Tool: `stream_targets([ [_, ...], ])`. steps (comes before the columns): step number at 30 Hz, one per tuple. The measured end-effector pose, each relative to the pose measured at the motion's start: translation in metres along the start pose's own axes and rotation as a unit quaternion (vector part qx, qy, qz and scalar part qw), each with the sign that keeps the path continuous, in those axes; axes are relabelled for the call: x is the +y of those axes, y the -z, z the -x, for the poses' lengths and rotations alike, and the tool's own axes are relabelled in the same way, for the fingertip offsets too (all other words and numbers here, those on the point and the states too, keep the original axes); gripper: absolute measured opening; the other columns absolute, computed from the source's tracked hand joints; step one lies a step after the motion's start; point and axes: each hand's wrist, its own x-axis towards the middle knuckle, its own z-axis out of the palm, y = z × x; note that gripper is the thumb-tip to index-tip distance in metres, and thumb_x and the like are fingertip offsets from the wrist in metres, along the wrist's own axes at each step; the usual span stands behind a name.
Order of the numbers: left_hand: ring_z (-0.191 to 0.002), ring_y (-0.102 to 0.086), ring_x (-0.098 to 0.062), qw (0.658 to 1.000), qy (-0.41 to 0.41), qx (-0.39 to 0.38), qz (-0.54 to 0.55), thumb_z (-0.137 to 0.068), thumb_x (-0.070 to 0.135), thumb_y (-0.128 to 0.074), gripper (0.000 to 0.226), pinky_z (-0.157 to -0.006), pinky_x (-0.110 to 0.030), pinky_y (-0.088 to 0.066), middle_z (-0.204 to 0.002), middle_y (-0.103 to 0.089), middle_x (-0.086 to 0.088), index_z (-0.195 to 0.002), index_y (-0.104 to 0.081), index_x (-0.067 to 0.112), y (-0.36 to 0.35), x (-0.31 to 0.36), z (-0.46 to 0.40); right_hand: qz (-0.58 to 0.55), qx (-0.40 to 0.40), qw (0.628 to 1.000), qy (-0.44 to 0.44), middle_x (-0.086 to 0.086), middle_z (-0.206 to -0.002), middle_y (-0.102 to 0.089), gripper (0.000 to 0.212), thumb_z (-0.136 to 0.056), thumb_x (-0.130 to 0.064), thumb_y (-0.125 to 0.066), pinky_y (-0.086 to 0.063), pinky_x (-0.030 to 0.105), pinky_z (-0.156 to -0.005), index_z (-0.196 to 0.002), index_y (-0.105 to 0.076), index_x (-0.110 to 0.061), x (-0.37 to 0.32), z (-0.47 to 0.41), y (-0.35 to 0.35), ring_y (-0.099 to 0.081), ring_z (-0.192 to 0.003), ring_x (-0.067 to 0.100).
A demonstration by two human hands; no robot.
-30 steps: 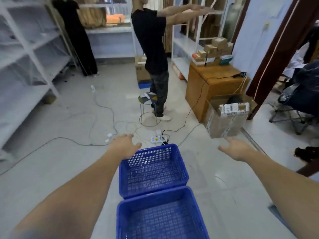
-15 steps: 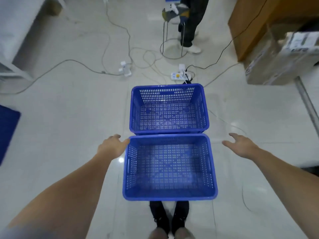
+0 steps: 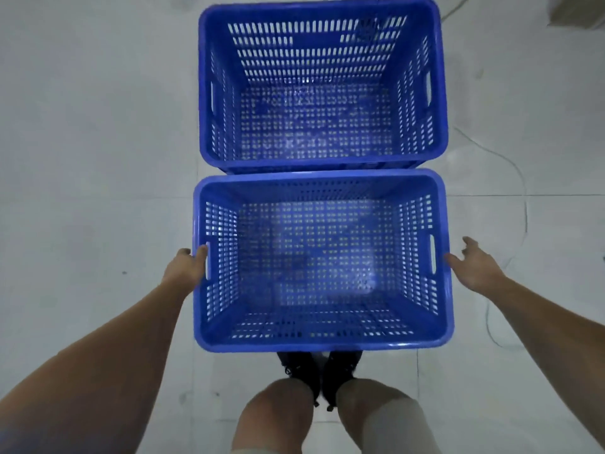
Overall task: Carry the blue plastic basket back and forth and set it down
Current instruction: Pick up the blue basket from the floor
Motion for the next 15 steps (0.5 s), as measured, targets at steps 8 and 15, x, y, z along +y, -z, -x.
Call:
stream_targets([
  [8, -0.104, -0.062, -0.039, 0.975, 0.064, -0.009, 0.214, -0.100, 0.058, -0.039, 0.064, -0.088, -0.048, -0.051, -0.118, -0.065, -0.020, -0.111, -0.062, -0.001, -0.044, -0.024, -0.058, -0.161, 0.050, 0.983, -0.075, 0.018, -0.105, -0.067, 0.047, -0.091, -0.031, -0.062, -0.054, 0.047, -0.080, -0.128, -0.052, -0.004, -0.001, -0.054, -0.058, -0.064, -0.086, 0.036],
  [15, -0.089, -0.064, -0.033, 0.954, 0.079, -0.013, 0.288, -0.097, 0.064, -0.039, 0.058, -0.093, -0.056, -0.054, -0.098, -0.067, -0.014, -0.079, -0.060, 0.013, -0.031, -0.025, -0.046, -0.230, 0.018, 0.969, -0.088, 0.011, -0.075, -0.058, 0.019, -0.099, -0.009, -0.054, -0.049, 0.038, -0.064, -0.081, -0.058, -0.006, -0.006, -0.039, -0.037, -0.053, -0.060, 0.027],
])
